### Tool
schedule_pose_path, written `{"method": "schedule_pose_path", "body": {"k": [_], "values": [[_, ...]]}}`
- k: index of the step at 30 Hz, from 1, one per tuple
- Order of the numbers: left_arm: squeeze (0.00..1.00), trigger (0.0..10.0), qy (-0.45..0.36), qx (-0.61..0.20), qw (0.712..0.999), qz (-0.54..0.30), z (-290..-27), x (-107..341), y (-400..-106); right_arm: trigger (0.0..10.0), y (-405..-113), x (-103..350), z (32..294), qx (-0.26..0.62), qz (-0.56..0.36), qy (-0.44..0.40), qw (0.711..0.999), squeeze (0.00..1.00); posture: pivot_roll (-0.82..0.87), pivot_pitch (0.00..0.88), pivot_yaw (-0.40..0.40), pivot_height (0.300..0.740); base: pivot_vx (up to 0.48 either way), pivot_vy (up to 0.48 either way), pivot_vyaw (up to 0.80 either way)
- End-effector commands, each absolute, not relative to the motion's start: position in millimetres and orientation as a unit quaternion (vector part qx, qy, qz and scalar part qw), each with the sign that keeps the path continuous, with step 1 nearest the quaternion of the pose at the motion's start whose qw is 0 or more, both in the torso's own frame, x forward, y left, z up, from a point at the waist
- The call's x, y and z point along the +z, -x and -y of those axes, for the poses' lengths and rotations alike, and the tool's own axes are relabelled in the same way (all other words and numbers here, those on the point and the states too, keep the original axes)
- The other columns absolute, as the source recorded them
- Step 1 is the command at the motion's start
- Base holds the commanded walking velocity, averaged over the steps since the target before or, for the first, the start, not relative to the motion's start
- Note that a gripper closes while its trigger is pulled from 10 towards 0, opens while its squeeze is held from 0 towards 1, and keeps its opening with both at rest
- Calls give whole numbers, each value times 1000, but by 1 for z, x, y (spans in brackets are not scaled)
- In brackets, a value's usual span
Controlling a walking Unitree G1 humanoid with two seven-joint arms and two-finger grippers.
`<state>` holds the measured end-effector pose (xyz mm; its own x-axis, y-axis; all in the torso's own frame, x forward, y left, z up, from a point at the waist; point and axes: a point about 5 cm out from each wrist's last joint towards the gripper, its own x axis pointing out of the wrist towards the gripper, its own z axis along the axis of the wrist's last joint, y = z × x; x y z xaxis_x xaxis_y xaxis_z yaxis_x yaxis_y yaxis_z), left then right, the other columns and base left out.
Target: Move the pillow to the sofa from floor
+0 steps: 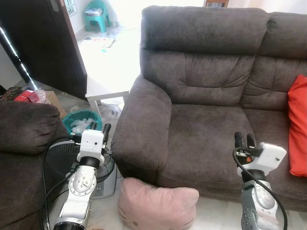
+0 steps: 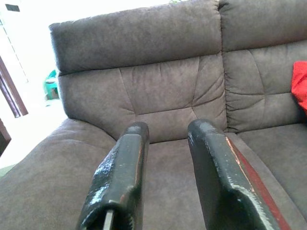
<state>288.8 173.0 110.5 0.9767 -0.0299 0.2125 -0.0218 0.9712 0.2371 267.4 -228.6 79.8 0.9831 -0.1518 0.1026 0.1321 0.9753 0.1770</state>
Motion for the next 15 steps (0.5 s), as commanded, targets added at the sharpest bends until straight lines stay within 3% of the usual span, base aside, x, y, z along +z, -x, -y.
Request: {"method": "schedule_pose_path", "body": {"k": [1, 15], "values": [[0, 10000, -109, -7, 988, 106, -171, 110, -290, 10000, -267, 85, 231, -69, 63, -76, 993, 0, 40, 4, -30, 738, 0, 0, 0], [0, 10000, -102, -29, 988, 110, -159, 111, -295, 10000, -272, 93, 232, -64, 72, -63, 993, 0, 9, 0, -24, 738, 0, 0, 0]]}}
